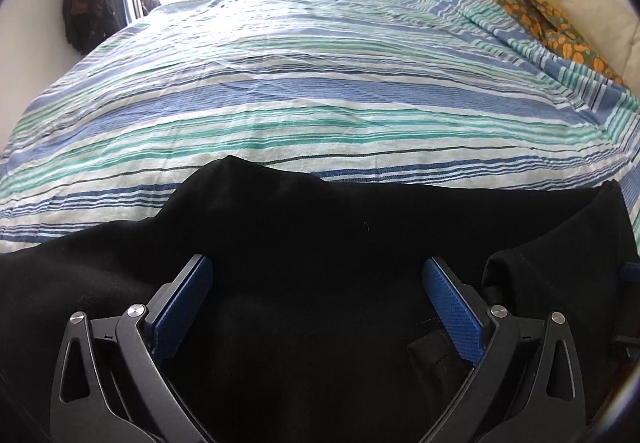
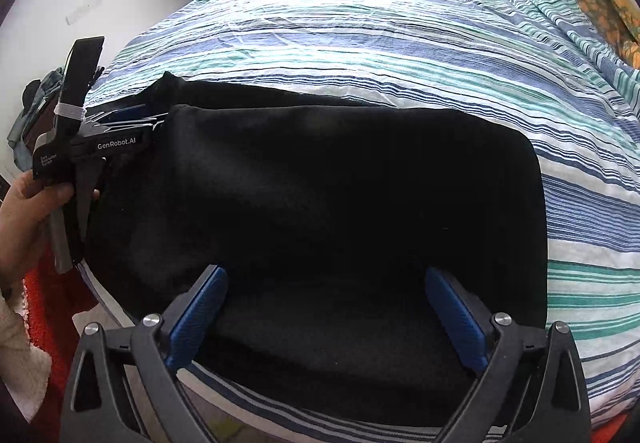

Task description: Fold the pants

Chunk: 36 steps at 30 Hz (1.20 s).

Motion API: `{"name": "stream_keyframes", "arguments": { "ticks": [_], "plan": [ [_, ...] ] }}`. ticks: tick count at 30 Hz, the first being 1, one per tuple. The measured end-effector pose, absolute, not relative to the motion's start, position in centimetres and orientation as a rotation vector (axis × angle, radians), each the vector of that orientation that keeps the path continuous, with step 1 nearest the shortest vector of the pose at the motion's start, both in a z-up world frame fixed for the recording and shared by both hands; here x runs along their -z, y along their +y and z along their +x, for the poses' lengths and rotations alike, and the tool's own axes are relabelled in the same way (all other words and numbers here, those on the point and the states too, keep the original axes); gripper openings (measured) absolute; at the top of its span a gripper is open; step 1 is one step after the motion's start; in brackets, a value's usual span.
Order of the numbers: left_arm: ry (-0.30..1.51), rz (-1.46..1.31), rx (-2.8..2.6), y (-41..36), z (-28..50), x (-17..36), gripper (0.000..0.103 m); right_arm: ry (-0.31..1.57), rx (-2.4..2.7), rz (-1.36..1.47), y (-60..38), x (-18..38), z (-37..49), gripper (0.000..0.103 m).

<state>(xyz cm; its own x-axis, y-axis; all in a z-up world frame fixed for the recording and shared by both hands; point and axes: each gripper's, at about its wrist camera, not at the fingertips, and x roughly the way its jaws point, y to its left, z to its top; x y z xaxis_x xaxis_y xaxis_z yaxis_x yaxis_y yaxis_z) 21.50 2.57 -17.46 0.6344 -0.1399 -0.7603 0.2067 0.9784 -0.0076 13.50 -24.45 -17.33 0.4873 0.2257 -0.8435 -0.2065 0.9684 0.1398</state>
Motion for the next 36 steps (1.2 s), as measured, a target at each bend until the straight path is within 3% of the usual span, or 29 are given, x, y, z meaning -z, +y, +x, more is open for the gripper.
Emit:
{"name": "stream_keyframes", "arguments": {
  "ticks": [36],
  "plan": [
    [0.859, 0.083, 0.198, 2.6, 21.4, 17.5, 0.103, 0.993, -0.281, 0.034, -24.6, 17.0, 12.0, 0.103]
  ]
}}
